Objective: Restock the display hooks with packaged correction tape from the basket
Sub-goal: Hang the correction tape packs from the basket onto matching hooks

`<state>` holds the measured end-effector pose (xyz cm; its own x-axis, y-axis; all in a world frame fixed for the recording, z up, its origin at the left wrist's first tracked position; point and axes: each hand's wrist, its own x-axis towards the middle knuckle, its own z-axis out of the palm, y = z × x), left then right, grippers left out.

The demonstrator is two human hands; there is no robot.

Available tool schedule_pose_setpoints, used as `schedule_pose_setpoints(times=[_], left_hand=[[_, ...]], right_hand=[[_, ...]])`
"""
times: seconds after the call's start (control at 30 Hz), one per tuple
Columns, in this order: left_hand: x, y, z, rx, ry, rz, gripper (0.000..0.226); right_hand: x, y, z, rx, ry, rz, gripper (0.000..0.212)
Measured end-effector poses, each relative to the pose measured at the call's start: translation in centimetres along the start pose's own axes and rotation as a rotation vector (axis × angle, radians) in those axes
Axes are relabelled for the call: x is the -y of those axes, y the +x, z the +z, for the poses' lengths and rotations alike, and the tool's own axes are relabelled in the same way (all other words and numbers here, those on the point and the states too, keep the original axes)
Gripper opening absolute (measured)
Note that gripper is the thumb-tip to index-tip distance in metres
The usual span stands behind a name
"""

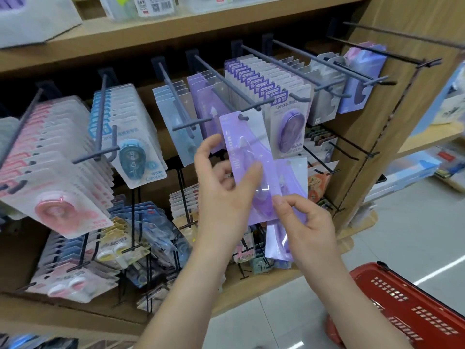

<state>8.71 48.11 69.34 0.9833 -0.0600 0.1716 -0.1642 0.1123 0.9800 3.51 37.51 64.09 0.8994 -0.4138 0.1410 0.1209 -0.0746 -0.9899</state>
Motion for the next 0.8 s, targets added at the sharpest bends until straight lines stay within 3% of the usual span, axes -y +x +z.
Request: schedule_pose_setpoints(times=[0.07,0.23,0.4,0.5,0.57,0.7,0.77,0.8], left_hand=[[0.7,-1.0,-0.7,0.017,0.051,0.03,0.062],[1.6,0.8,-1.4,-0.029,0.138,0.023,0.048],[3.3,4.3,-1.7,-0.084,0.29,0.056,0.05],[3.1,6.3,-1.6,-0.142,0.365,0.044,0.052],[3.1,7.3,-1.6,-0.146,0.483,0.015,0.054],[3.3,6.6,-2.0,-0.077,0.72,0.062,0.049],[2.9,5.0,-2.1,-0.097,0.605,0.147,0.033],[2.3,4.2,-1.9,-0.07,0.393,0.138,0.028]], right_hand=[[-0.4,0.1,0.2,-0.013,-0.045,-0.027,0.025],[-1.2,0.0,0.1,-0.108,-0.249,-0.117,0.019],[-0.3,0.3,-1.2,-0.077,-0.258,-0.238,0.059],[0.2,0.5,-1.8,-0.023,-0.134,-0.165,0.08],[0.5,0.8,-1.8,0.014,-0.008,-0.053,0.076],[1.1,1.3,-1.7,0.091,0.153,-0.003,0.046],[1.1,1.5,-1.8,0.122,0.196,0.0,0.042],[1.0,1.6,-1.8,0.137,0.206,0.003,0.042]])
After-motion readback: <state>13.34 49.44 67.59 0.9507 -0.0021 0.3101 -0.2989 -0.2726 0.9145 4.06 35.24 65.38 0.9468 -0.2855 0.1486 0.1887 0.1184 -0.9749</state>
